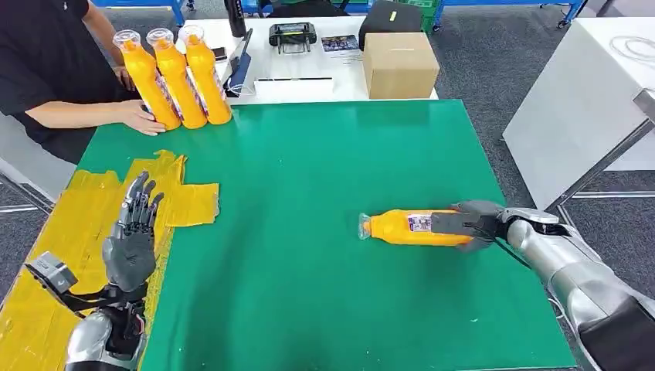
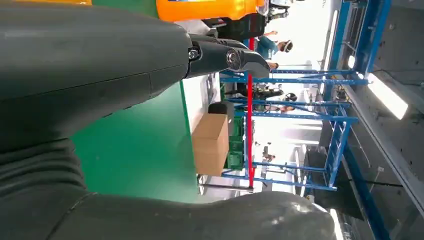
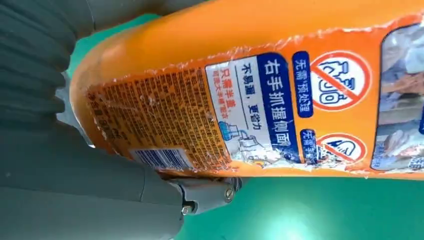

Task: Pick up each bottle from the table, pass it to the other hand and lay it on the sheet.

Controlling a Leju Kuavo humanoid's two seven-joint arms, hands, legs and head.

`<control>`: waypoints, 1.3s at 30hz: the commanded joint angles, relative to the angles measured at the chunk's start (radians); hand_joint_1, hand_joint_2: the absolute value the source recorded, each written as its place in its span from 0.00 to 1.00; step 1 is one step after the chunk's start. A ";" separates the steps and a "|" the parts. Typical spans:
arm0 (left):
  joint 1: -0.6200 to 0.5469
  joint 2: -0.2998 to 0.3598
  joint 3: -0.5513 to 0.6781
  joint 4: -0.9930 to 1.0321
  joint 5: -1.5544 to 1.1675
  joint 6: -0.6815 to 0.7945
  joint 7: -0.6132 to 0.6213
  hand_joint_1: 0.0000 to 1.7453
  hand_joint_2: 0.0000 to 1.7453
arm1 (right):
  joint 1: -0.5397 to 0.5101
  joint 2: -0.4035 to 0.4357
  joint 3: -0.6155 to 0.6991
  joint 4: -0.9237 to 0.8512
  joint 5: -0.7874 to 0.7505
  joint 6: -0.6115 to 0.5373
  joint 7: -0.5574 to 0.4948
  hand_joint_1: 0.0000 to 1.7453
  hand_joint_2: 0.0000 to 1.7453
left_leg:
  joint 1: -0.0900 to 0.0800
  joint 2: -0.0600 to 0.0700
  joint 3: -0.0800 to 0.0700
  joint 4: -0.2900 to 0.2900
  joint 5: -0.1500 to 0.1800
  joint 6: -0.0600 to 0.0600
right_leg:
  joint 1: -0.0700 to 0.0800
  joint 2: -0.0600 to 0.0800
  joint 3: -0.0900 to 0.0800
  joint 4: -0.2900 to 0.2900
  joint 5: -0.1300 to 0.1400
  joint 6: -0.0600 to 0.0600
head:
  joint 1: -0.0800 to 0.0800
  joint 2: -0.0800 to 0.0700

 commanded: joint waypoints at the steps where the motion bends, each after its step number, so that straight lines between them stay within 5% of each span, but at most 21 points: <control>1: -0.039 0.018 -0.021 0.066 0.005 0.002 0.000 0.00 0.00 | 0.012 0.025 0.060 0.059 0.000 0.011 0.000 1.00 1.00 | 0.002 -0.001 0.000 -0.001 0.001 -0.001 | 0.002 -0.001 0.001 -0.002 0.001 -0.001 | 0.000 0.000; 14: -0.040 0.016 -0.024 0.067 0.013 0.007 0.000 0.00 0.00 | 0.023 0.027 0.052 0.064 -0.028 -0.001 0.013 1.00 1.00 | 0.001 -0.001 0.000 -0.001 0.001 -0.001 | 0.001 -0.001 0.001 -0.002 0.001 -0.001 | 0.000 0.000; 17: 0.010 0.011 0.000 0.027 0.023 0.018 0.033 0.00 0.00 | 0.078 0.149 -0.120 0.071 -0.151 -0.179 0.064 1.00 1.00 | 0.002 0.002 0.003 -0.002 0.000 -0.001 | 0.002 0.002 0.003 -0.003 0.002 -0.001 | 0.000 0.000; 18: 0.044 0.011 0.017 0.001 0.043 0.020 0.039 0.00 0.00 | 0.123 0.192 -0.294 -0.003 -0.332 -0.177 -0.071 1.00 1.00 | 0.002 0.003 0.003 -0.003 0.001 -0.001 | 0.003 0.004 0.003 -0.004 0.003 -0.002 | 0.000 0.000; 19: 0.067 0.014 0.026 -0.015 0.050 0.015 0.043 0.00 0.00 | 0.143 0.203 -0.330 -0.077 -0.369 -0.161 -0.051 1.00 1.00 | 0.002 0.005 0.003 -0.002 0.000 -0.001 | 0.003 0.006 0.003 -0.004 0.002 -0.001 | 0.000 0.000; 20: 0.082 0.011 0.035 -0.024 0.051 0.012 0.049 0.00 1.00 | 0.176 0.202 -0.365 -0.175 -0.395 -0.161 -0.014 1.00 1.00 | 0.004 0.008 0.004 -0.005 0.001 -0.002 | 0.004 0.009 0.003 -0.006 0.005 -0.003 | 0.001 0.000; 24: 0.133 -0.011 0.031 -0.057 0.124 -0.006 0.125 0.00 1.00 | 0.298 0.235 -0.478 -0.456 -0.487 -0.146 0.045 1.00 1.00 | 0.001 0.014 0.001 -0.002 -0.001 -0.001 | 0.003 0.012 -0.001 0.000 0.001 -0.001 | -0.001 0.000; 29: 0.131 -0.011 0.023 -0.059 0.127 -0.002 0.129 0.00 1.00 | 0.308 0.242 -0.480 -0.462 -0.487 -0.152 0.045 1.00 1.00 | 0.003 0.001 -0.004 0.000 0.000 -0.001 | 0.004 0.001 -0.004 0.000 0.000 -0.001 | 0.000 0.000; 34: 0.130 -0.008 0.021 -0.058 0.130 0.001 0.131 0.00 1.00 | 0.303 0.240 -0.481 -0.451 -0.485 -0.150 0.044 1.00 1.00 | 0.003 0.003 -0.007 0.000 0.000 -0.001 | 0.003 0.003 -0.005 0.000 0.001 -0.001 | 0.000 0.000; 39: 0.148 -0.012 -0.033 -0.067 0.152 -0.006 0.168 0.00 1.00 | 0.317 0.346 -0.438 -0.458 -0.458 -0.142 0.041 1.00 1.00 | 0.001 0.004 -0.007 -0.001 0.000 -0.001 | 0.001 0.004 -0.006 0.000 0.001 -0.001 | 0.000 0.000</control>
